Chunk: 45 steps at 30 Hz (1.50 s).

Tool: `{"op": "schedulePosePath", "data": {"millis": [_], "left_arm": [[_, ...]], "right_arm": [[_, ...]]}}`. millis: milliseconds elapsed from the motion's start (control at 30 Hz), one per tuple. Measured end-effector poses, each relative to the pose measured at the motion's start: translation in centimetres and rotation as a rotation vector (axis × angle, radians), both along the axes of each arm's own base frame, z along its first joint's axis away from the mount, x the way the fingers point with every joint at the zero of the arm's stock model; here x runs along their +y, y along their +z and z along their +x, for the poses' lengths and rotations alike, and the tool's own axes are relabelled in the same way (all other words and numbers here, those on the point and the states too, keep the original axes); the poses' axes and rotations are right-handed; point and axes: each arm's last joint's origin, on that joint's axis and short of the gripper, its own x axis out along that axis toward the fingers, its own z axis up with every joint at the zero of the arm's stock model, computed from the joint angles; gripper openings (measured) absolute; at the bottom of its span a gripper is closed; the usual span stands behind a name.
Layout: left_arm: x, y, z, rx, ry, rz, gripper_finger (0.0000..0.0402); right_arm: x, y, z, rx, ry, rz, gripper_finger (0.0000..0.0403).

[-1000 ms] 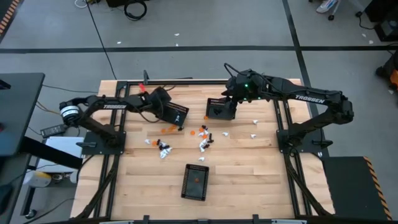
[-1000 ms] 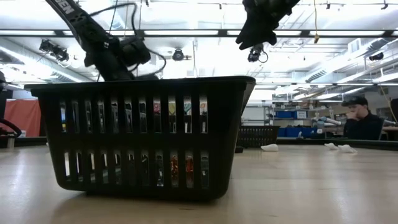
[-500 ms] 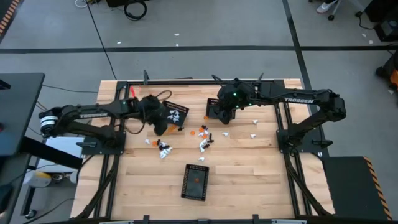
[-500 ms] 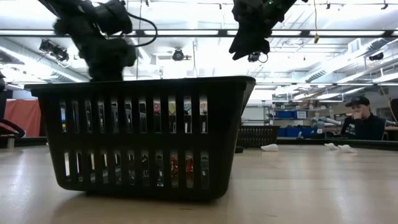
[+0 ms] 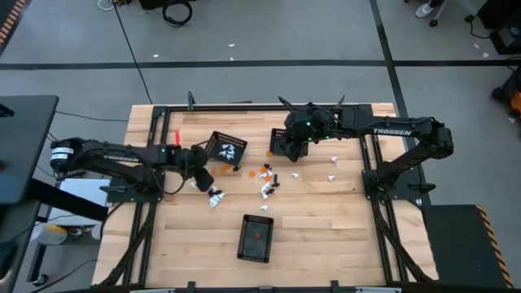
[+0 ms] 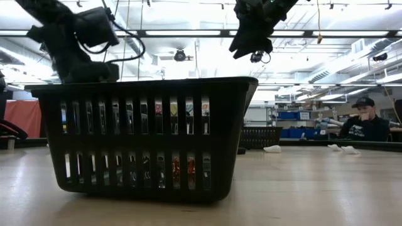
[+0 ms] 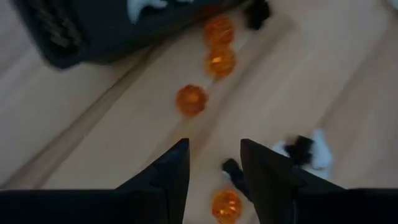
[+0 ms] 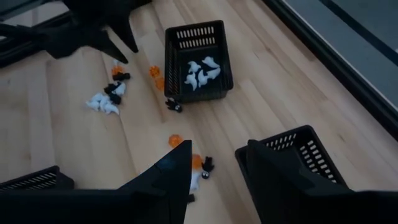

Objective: Sort Halloween decoration
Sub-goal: Put the orange pumpkin toy into the bottom black basket

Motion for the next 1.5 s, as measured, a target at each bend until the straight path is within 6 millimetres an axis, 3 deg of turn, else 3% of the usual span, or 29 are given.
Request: {"op": "schedulePosePath", "data": {"millis": [233, 533, 967, 1500], "left_arm": [[0.3, -2.2, 0.5, 0.002, 0.117, 0.009, 0.0153], [0.6, -2.6, 1.6, -0.057, 0.172, 0.064, 0.0155], [0.8, -3.7, 2.0, -0.009, 0.194, 0.081, 0.0225], [1.7, -4.6, 2.6, 0.012, 0.192, 0.095, 0.0216]], "right_arm": [[0.0, 0.2, 0.2, -0.033, 0.011, -0.003, 0.016], [0.1, 0.2, 0.2, -0.04, 0.044, 0.031, 0.016], [0.1, 0.3, 0.3, -0.047, 0.047, 0.033, 0.016], [0.2, 0.4, 0.3, -0.059, 0.053, 0.04, 0.016]]}}
